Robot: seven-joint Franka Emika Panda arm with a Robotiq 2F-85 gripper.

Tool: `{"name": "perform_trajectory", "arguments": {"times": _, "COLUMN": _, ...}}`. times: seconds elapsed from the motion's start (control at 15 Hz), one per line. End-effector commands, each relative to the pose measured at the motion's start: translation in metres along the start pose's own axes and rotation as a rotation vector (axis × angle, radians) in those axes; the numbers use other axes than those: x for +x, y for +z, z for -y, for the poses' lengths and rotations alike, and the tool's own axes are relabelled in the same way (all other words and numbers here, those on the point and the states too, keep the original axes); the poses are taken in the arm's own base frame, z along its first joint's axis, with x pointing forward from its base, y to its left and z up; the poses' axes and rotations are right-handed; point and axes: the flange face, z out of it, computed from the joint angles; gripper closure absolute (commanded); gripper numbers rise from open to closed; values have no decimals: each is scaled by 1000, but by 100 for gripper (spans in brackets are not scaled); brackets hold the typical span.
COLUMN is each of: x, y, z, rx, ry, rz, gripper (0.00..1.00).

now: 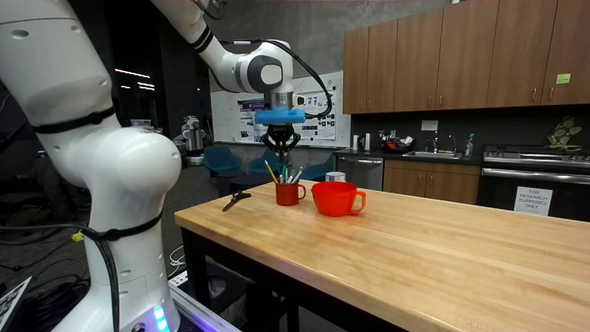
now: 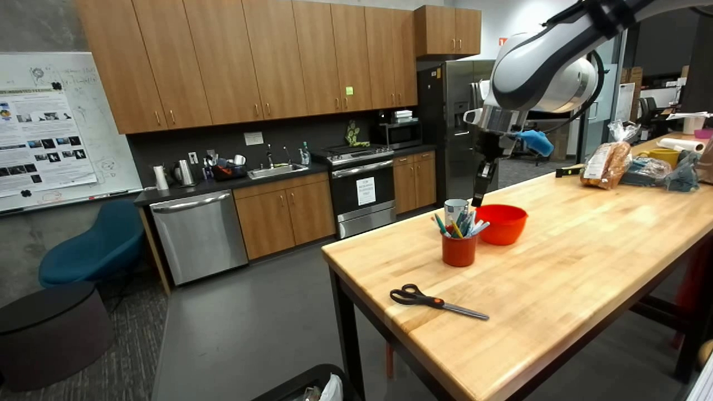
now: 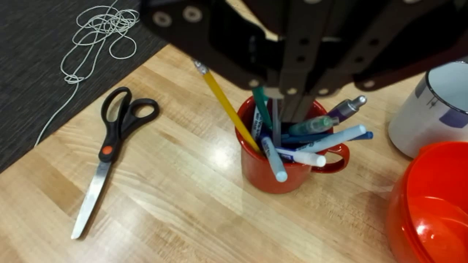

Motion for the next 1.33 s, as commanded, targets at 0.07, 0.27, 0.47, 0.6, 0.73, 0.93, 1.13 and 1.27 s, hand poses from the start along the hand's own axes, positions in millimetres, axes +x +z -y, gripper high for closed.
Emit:
{"name": "perform_trajectory", "arguments": {"times": 0.07, "x": -2, "y": -3, "z": 4, "rx": -20, "ry": -15, "rz": 18, "gripper": 74}}
{"name": "perform_trajectory", "arguments": {"times": 0.27, "x": -8, "y": 3, "z": 5, "rx": -4, "ry": -13, "rz": 16, "gripper": 63}}
{"name": "perform_trajectory", "arguments": {"times": 0.47, "x": -13, "y": 11, "z": 6, "rx": 10, "ry": -6, "rz": 21, "gripper": 44}}
{"name": "perform_trajectory", "arguments": {"times": 0.6, "x": -14, "y": 13, "z": 8, "rx": 13, "ry": -8, "rz": 22, "gripper": 30}}
{"name": "perform_trajectory", "arguments": {"times": 0.73, "x": -12, "y": 13, "z": 11, "rx": 11, "ry": -18, "rz": 16, "gripper": 18}}
{"name": "perform_trajectory", "arguments": {"times": 0.93, "x": -5, "y": 10, "z": 16, "rx": 5, "ry": -36, "rz": -1, "gripper": 1}}
{"name": "perform_trajectory", "arguments": {"times": 1.13, "x": 3, "y": 12, "z": 22, "rx": -1, "ry": -56, "rz": -12, "gripper": 0}}
{"name": "perform_trajectory", "arguments": {"times": 1.27, "x": 7, "y": 15, "z": 25, "rx": 0, "ry": -66, "rz": -15, "gripper": 0}}
